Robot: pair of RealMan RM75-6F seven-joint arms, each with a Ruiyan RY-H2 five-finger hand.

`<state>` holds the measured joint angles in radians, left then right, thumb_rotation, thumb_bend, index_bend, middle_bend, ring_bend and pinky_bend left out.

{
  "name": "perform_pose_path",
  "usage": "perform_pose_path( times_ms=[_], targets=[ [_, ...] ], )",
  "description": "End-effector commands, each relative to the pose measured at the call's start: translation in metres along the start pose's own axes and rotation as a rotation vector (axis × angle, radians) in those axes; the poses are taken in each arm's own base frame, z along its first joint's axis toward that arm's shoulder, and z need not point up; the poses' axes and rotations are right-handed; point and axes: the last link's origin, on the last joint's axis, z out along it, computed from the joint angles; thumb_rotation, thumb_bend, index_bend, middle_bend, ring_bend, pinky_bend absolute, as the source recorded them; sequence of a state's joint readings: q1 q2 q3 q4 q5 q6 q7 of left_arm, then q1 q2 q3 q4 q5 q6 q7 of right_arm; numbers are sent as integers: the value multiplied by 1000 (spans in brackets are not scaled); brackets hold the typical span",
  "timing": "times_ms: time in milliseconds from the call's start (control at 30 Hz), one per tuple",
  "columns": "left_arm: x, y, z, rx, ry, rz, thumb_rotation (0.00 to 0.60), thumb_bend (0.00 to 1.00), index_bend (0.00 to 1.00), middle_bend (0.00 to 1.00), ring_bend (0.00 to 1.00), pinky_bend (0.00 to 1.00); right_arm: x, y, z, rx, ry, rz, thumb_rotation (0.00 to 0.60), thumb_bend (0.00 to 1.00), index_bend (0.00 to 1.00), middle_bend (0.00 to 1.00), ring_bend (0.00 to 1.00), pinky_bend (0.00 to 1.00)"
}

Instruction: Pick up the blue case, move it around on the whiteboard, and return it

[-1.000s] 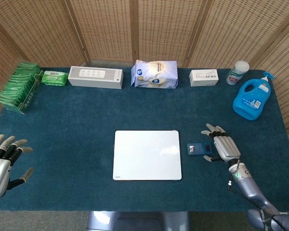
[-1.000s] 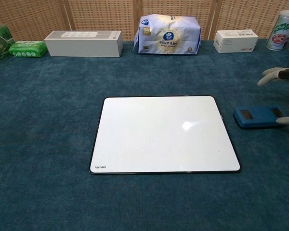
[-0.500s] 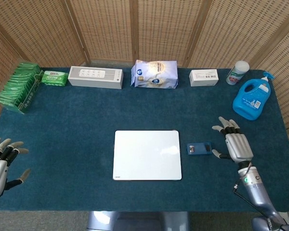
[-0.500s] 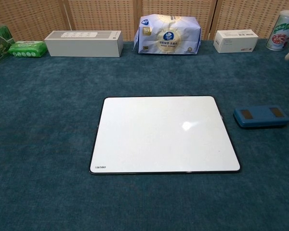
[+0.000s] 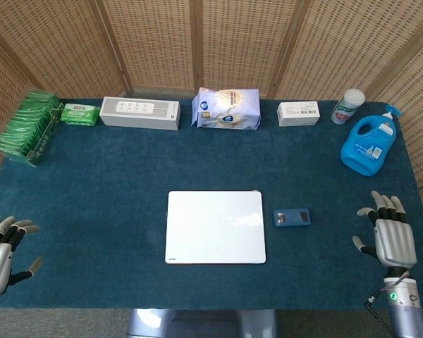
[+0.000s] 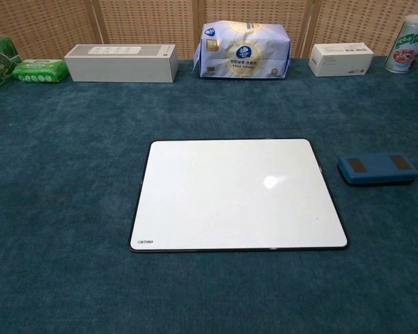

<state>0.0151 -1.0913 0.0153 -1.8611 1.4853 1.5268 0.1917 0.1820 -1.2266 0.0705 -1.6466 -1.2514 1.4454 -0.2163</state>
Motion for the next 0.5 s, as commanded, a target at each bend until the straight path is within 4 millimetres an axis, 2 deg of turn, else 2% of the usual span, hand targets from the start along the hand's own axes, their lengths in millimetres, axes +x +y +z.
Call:
perform_pose_path(
  times_ms=[33,300,500],
  targets=[
    [-4,-2,-5,15,-6,-11,600,322,287,261,142,0,0,7,-15,-33,1,3,600,213,364,95,0,0],
    [-6,1,-12,9,-13,-26,600,322,299,267,150,0,3,16,-32,-58,22,36,600,212,364,95,0,0],
    [-5,4,-14,-6,-10,-33,600,322,303,268,151,0,2,17,-36,-49,24,59,600,211,364,95,0,0]
  ],
)
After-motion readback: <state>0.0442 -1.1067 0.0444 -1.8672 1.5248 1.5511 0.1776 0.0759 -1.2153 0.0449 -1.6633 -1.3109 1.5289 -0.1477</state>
